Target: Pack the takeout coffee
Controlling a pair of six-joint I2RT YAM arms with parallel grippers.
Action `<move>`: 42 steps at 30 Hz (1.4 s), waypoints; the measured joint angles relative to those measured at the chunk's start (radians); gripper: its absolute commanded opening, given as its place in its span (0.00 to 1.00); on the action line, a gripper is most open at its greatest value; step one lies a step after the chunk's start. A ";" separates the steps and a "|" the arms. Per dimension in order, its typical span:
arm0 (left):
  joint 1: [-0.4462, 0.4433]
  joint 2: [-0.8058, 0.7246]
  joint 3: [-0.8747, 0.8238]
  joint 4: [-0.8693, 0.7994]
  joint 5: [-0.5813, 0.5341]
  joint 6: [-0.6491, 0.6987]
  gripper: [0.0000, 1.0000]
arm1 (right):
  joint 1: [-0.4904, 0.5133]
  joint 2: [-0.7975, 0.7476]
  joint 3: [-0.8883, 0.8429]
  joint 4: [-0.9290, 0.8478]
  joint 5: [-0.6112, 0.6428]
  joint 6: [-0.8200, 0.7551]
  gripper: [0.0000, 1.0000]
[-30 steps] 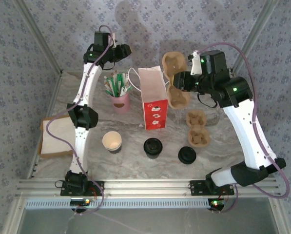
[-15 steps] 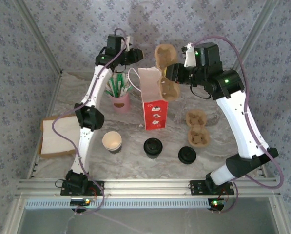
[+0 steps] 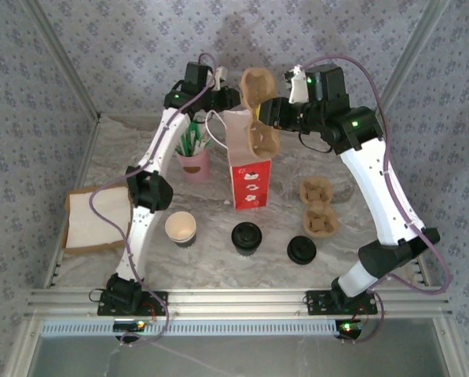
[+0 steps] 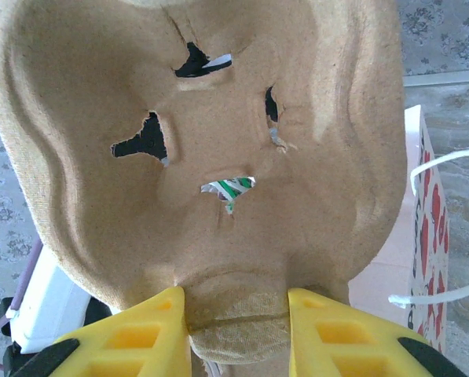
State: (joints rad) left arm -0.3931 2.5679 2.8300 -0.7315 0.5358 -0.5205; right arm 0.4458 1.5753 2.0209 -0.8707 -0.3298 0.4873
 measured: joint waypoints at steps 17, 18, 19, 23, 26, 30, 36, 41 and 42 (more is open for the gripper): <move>-0.125 -0.003 -0.071 -0.034 -0.027 0.006 0.14 | 0.000 -0.047 -0.047 -0.009 -0.002 0.000 0.32; -0.128 -0.007 -0.089 -0.034 -0.029 0.006 0.14 | -0.001 -0.051 -0.053 -0.011 -0.004 0.000 0.32; -0.133 -0.013 -0.106 -0.032 -0.032 0.004 0.14 | -0.002 -0.055 -0.058 -0.012 -0.005 0.000 0.32; -0.144 -0.065 -0.212 -0.019 -0.046 -0.003 0.15 | -0.003 -0.073 -0.082 -0.016 -0.008 0.000 0.32; -0.151 -0.127 -0.317 0.024 -0.056 -0.016 0.17 | -0.007 -0.085 -0.097 -0.016 -0.009 0.000 0.32; -0.152 -0.192 -0.389 0.059 -0.066 -0.033 0.26 | -0.010 -0.095 -0.110 -0.016 -0.009 0.000 0.32; -0.129 -0.209 -0.348 0.077 -0.062 -0.056 0.41 | -0.011 -0.095 -0.128 -0.014 -0.012 0.000 0.32; -0.100 -0.209 -0.256 0.071 -0.044 -0.077 0.51 | -0.007 -0.095 -0.139 -0.005 -0.012 0.000 0.32; -0.095 -0.209 -0.238 0.070 -0.038 -0.082 0.53 | -0.005 -0.095 -0.141 -0.002 -0.012 0.000 0.32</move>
State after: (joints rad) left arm -0.4877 2.3585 2.5916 -0.6613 0.4976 -0.6025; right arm 0.4408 1.4799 1.8801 -0.8726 -0.3416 0.4870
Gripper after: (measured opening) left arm 0.496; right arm 0.324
